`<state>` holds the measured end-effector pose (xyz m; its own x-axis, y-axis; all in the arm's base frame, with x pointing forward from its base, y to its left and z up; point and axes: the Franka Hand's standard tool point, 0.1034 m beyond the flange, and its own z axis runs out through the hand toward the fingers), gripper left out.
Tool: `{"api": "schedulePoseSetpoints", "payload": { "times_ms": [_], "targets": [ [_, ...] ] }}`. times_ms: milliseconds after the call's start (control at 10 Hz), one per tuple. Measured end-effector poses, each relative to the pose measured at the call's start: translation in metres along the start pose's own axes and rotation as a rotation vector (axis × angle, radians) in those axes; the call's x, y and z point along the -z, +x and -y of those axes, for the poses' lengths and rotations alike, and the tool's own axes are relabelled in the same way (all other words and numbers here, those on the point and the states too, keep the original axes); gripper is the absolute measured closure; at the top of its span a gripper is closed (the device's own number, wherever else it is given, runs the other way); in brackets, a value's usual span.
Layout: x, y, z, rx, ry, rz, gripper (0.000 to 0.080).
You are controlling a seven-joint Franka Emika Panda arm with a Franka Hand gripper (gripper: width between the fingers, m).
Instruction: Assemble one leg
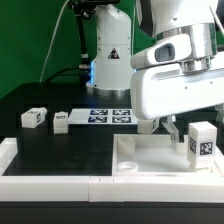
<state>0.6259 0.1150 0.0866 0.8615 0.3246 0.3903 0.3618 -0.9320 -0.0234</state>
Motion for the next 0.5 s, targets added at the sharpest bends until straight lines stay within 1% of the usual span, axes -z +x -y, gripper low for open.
{"api": "schedulePoseSetpoints", "payload": {
  "times_ms": [500],
  "targets": [
    [0.0000,0.0000,0.0000,0.000,0.000,0.000,0.0151]
  ]
}}
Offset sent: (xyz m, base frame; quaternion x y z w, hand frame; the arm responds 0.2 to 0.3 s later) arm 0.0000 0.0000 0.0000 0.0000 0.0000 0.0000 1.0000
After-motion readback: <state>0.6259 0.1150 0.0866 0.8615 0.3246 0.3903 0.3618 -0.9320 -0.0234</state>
